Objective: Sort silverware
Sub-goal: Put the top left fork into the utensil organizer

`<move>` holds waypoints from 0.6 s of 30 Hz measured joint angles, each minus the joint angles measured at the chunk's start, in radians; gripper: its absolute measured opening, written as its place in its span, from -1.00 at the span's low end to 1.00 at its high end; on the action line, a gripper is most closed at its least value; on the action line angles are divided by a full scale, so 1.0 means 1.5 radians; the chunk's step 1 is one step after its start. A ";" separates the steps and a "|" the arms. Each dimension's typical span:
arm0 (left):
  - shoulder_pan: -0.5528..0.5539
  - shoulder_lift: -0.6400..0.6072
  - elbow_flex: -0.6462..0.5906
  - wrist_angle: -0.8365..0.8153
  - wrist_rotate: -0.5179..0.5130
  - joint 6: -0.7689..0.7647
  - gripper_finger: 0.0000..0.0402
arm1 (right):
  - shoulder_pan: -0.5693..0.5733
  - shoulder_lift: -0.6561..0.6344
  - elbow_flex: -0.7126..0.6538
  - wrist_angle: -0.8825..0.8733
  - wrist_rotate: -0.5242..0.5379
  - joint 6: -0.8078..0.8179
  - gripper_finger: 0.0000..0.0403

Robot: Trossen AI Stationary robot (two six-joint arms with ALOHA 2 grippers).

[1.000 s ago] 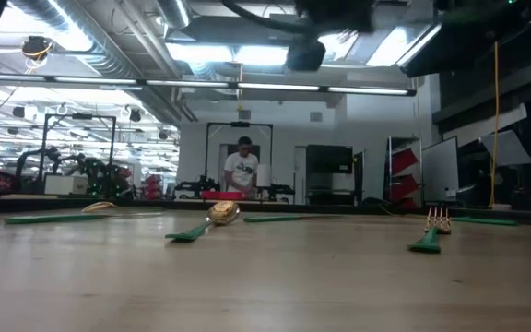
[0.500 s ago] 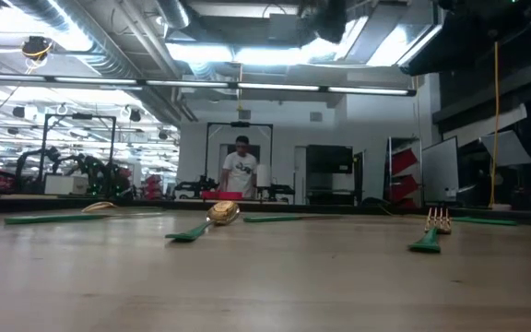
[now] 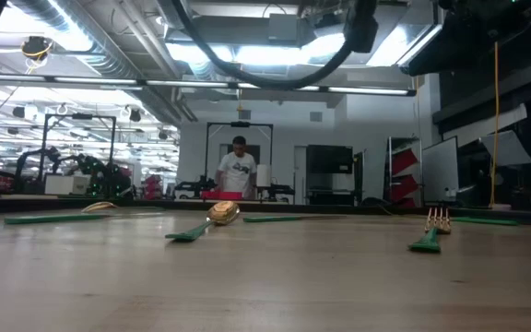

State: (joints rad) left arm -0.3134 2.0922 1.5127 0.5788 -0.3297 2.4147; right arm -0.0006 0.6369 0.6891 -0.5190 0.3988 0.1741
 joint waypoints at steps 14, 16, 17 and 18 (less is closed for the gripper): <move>0.006 0.020 0.002 0.001 0.091 0.025 -1.00 | 0.000 0.000 0.000 0.001 0.000 0.000 -0.31; 0.006 0.030 0.005 0.001 0.096 0.038 -1.00 | 0.000 0.000 0.000 0.001 0.000 0.000 -0.31; 0.007 0.035 0.010 0.000 0.098 0.045 -1.00 | 0.000 0.000 0.000 0.001 0.000 0.000 -0.31; 0.008 0.041 0.014 0.003 0.098 0.052 -1.00 | 0.000 0.001 0.000 0.001 0.000 0.000 -0.31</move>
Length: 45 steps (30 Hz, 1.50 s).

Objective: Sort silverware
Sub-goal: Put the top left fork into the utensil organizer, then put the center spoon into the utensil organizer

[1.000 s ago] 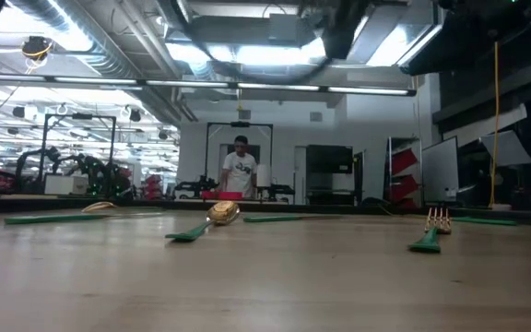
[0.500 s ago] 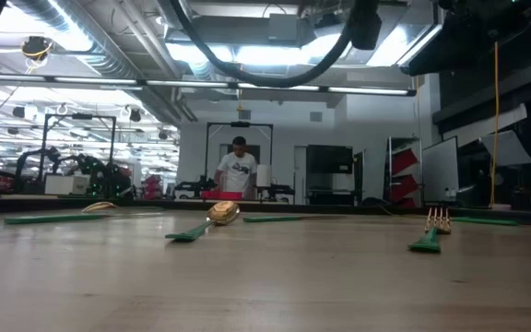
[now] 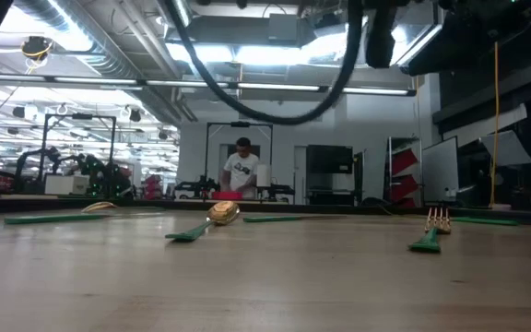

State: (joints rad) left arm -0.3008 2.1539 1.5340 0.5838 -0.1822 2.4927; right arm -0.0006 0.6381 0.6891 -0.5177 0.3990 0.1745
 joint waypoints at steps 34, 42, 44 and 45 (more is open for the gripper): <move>0.008 0.016 0.024 -0.064 0.159 -0.006 -0.72 | 0.000 0.000 0.000 -0.001 0.000 0.000 -0.31; 0.009 0.016 0.023 -0.021 0.154 -0.062 -0.61 | 0.000 0.000 0.000 -0.001 0.000 0.005 -0.31; 0.009 0.011 0.022 0.024 0.122 -0.131 -0.61 | 0.000 0.000 0.000 -0.001 -0.006 0.021 -0.31; 0.009 0.008 0.021 0.053 0.101 -0.170 -0.62 | 0.000 0.000 0.000 -0.002 -0.007 0.030 -0.31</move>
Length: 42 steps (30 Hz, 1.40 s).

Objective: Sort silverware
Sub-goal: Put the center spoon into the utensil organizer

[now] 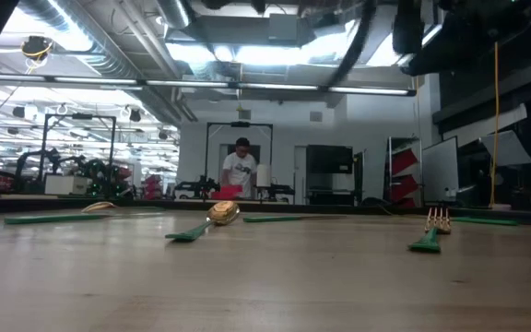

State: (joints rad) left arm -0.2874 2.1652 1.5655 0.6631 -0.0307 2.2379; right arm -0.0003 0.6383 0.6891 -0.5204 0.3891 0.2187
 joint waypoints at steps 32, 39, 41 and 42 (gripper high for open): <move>0.286 -0.289 -0.007 -1.116 -0.085 -1.477 -0.83 | -0.485 0.284 -0.001 0.126 -0.406 0.011 -0.31; 0.306 -0.287 -0.107 -1.118 -0.085 -1.749 -0.85 | -0.489 0.324 -0.001 0.162 -0.429 -0.023 -0.31; 0.302 -0.287 -0.143 -1.110 -0.084 -1.857 -0.86 | -0.489 0.324 -0.001 0.161 -0.429 -0.034 -0.31; 0.298 -0.287 -0.161 -1.101 -0.083 -1.910 -0.86 | -0.489 0.324 -0.001 0.161 -0.429 -0.038 -0.31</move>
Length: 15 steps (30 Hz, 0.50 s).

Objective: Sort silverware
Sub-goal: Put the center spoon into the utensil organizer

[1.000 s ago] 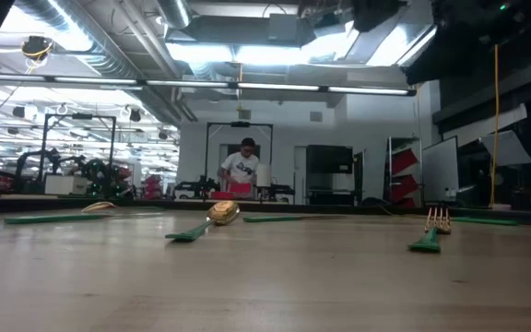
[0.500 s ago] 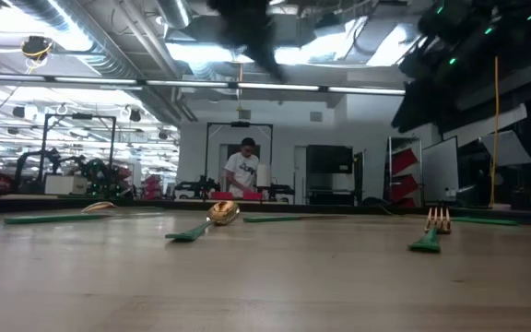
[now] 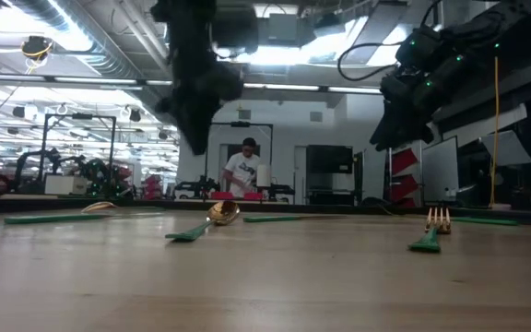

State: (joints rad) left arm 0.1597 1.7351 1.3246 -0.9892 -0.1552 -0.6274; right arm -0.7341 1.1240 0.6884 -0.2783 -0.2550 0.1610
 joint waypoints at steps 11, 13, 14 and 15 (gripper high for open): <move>-0.047 0.001 -0.131 0.217 0.145 -0.063 -0.68 | 0.000 0.000 0.000 -0.001 0.000 -0.052 -0.31; -0.056 0.001 -0.136 0.250 0.156 -0.052 -0.61 | 0.000 0.000 0.000 -0.001 0.000 -0.061 -0.31; -0.061 0.001 -0.137 0.259 0.156 -0.053 -0.56 | 0.000 0.000 0.000 -0.001 0.000 -0.061 -0.31; -0.065 0.001 -0.137 0.267 0.156 -0.054 -0.52 | 0.000 0.000 0.000 -0.001 0.000 -0.061 -0.31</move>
State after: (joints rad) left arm 0.0627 1.7363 1.1191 -0.5886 0.0792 -0.7078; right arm -0.7338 1.1233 0.6884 -0.2794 -0.2554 0.0696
